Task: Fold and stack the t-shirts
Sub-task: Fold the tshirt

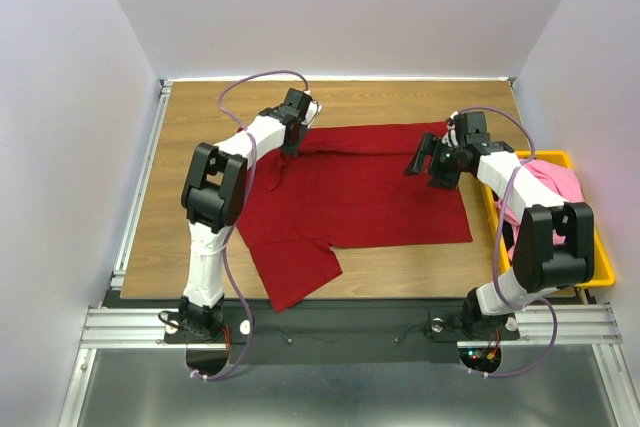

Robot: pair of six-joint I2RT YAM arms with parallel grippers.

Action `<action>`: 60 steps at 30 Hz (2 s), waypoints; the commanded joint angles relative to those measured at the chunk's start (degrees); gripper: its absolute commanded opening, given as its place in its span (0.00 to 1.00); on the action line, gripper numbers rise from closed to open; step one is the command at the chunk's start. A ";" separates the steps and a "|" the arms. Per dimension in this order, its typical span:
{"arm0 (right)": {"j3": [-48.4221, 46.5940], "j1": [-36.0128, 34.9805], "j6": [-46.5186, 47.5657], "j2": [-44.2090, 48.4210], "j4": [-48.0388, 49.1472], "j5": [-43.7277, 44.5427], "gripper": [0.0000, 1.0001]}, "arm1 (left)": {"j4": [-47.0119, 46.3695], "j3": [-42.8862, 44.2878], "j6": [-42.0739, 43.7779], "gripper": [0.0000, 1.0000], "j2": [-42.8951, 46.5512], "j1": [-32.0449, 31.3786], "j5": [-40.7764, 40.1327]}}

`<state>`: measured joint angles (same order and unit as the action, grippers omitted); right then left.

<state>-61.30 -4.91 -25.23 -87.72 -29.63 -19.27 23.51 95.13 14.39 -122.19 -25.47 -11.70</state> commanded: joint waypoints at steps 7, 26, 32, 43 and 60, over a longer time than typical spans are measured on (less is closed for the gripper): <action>-2.07 -0.10 2.21 -0.70 -0.87 -1.74 0.83 | 1.54 11.21 7.05 0.33 -4.89 1.83 3.27; -1.19 -0.19 2.47 0.71 -0.96 -1.56 0.83 | -0.39 -1.79 -0.94 0.63 10.04 -3.70 -3.94; -1.02 -0.19 2.21 0.19 -0.87 -1.83 0.83 | -3.11 -7.94 -2.70 0.52 10.57 -5.72 -2.98; 0.04 -0.10 1.77 1.24 -0.96 -1.74 0.83 | -4.17 -2.06 -0.77 0.39 1.62 -5.64 -1.74; -0.22 -0.19 1.85 1.42 -1.05 -0.68 0.83 | -2.94 2.25 0.72 0.39 -1.47 -4.15 -3.59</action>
<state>-60.90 -4.91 -23.66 -87.74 -31.11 -20.34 20.36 95.29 14.50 -123.81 -30.41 -14.37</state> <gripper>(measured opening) 0.829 0.393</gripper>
